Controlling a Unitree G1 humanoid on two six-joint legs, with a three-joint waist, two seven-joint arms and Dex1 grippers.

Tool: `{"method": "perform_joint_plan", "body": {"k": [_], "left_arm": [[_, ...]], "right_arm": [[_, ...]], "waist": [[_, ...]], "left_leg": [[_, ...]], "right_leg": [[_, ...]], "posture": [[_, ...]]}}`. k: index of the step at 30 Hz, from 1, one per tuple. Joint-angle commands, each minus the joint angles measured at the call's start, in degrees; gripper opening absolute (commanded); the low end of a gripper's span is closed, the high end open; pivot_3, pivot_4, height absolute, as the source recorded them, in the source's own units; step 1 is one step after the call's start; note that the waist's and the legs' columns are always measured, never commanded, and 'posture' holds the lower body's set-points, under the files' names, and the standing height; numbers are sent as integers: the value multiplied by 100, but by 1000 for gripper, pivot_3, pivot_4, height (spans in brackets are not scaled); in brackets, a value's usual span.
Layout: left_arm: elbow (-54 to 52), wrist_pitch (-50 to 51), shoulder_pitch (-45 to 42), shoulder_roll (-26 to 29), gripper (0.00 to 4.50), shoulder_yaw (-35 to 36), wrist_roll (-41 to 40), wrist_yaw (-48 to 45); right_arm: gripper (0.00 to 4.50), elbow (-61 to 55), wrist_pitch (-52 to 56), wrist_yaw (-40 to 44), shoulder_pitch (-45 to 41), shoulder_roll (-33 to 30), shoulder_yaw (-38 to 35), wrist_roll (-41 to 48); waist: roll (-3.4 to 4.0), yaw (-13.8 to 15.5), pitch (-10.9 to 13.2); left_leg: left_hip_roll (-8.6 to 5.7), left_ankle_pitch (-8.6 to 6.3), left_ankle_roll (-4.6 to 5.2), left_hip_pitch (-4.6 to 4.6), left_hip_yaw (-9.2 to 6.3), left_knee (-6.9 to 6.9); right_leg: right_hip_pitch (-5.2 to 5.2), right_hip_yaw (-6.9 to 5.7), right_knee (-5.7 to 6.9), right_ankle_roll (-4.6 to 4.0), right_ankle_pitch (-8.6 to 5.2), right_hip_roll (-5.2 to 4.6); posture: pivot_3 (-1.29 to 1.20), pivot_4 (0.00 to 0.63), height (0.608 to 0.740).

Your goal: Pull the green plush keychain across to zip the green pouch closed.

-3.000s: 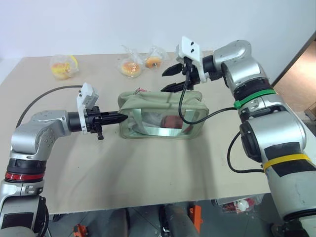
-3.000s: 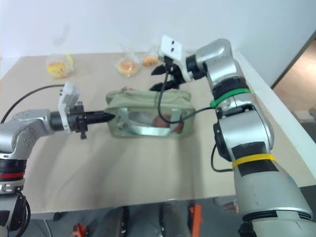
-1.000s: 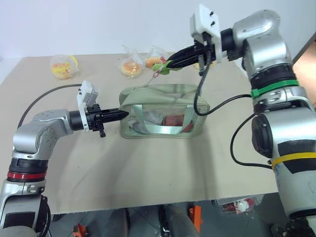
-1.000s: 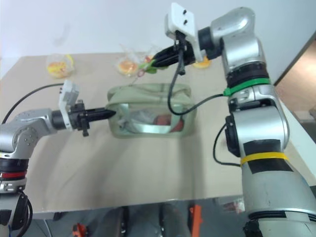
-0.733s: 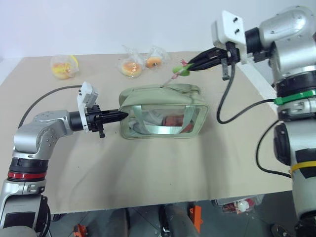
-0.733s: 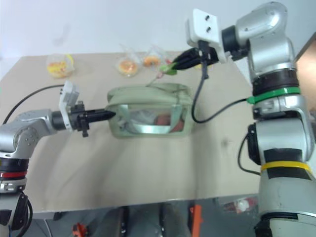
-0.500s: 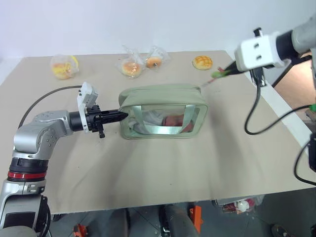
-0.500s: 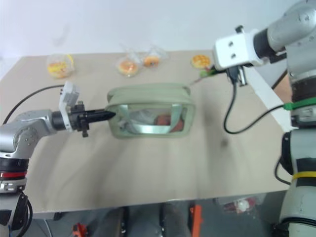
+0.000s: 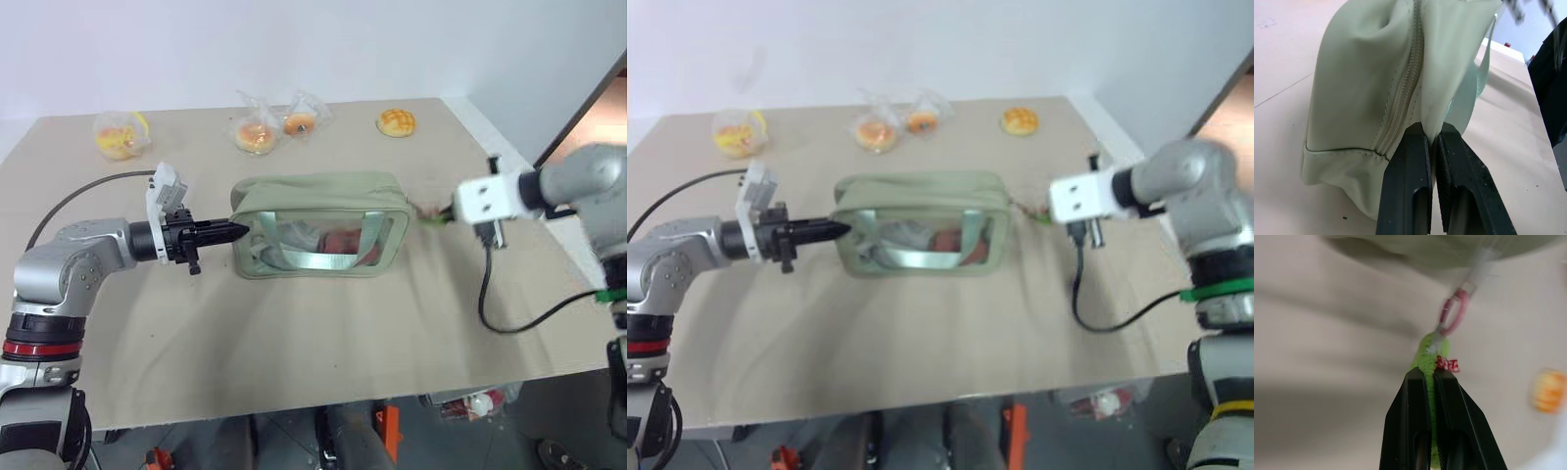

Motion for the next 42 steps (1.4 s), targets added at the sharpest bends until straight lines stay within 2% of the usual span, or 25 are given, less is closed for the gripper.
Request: {"method": "perform_joint_plan", "body": {"k": [1,7,11,17,19,21,22,23,25,28,33,42], "left_arm": [[-174,40,-35,151,0,264,-115,2],[-169,84,-101,114,0,198,-123,22],[-171,96,-116,98,0,179,-127,25],[-158,83,-113,86,0,172,-110,40],[-187,105,-80,93,0,201,-134,53],[-207,113,-3,122,0,249,-161,38],[-202,122,22,141,0,271,-173,24],[-212,132,42,152,0,287,-187,20],[-153,207,21,140,811,371,-279,43],[-134,332,-27,110,1758,519,-442,68],[-180,456,-49,198,3455,538,-440,105],[-332,555,969,1186,3455,1421,-674,-299]], "right_arm": [[32,-482,128,-390,232,59,-82,-208],[32,33,-260,-1302,113,520,304,-1022],[32,181,-487,-1459,60,734,557,-1296],[32,-171,-512,-693,321,837,671,-788],[32,-174,-285,-731,299,882,537,-701],[32,-234,454,-562,198,972,176,-173],[721,-351,828,-322,182,957,-1,200],[1005,-464,1086,-139,193,935,-118,455],[1742,-648,1800,-207,113,1002,-511,901],[2698,-963,2807,152,78,839,-1087,1775],[2734,-1331,3797,535,349,407,-1758,2695],[2734,-1599,4314,342,1177,-220,-2611,3321]], "waist": [[0,-2,0],[-2,-4,-1],[-2,-7,-1],[-2,-4,-1],[-2,-5,-1],[-2,-6,-1],[-2,-6,-1],[-2,-3,-1],[-2,-2,-1],[-2,6,-1],[-2,16,-1],[-3,-18,0]], "left_leg": [[1,0,0,4,-1,0],[2,1,-1,10,-1,7],[2,1,-1,9,0,6],[2,1,-1,8,-2,5],[2,1,-1,9,-2,5],[2,1,-1,10,-2,6],[2,1,-1,11,-2,7],[2,1,0,11,-2,7],[3,1,0,10,-2,7],[3,1,-1,7,-2,7],[3,1,0,6,-4,6],[7,-4,4,16,-1,2]], "right_leg": [[2,-1,1,-1,0,2],[7,2,1,-23,-7,6],[6,7,1,-22,-6,6],[8,6,0,-22,-7,8],[8,6,0,-21,-7,8],[9,6,1,-21,-5,9],[9,6,1,-22,-4,9],[10,6,1,-21,-2,9],[10,6,2,-20,-2,9],[10,5,1,-13,1,8],[10,2,0,-22,-5,7],[7,4,0,-32,-11,11]], "posture": [[0,150,740],[0,150,740],[0,150,740],[0,150,740],[0,150,740],[0,150,740],[0,150,740],[0,150,740],[0,150,740],[0,150,740],[0,150,740],[0,150,740]]}}
